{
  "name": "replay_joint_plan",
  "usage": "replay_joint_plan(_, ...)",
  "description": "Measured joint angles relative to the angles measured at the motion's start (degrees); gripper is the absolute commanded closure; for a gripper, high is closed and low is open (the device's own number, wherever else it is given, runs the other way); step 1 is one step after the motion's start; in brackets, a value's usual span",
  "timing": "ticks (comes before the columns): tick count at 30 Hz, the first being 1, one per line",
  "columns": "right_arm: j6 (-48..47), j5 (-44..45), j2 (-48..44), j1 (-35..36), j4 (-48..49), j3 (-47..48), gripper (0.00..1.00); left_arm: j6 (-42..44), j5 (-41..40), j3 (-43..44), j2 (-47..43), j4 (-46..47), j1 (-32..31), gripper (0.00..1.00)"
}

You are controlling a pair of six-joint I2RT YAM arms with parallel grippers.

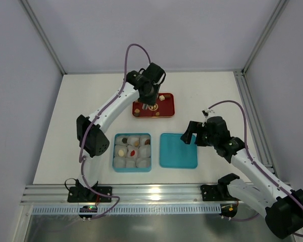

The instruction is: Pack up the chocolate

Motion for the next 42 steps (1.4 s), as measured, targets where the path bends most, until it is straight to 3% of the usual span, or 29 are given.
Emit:
replay_joint_plan(13, -0.8, 0.0, -1.0, 0.0, -1.3, 0.0, 0.0, 1.2, -2.8, 0.9, 4.7, 1.9, 3.3, 0.66)
replay_joint_plan(42, -1.1, 0.0, -1.8, 0.0, -2.4, 0.0, 0.0, 1.4, -2.5, 1.2, 8.2, 4.8, 3.5, 0.67)
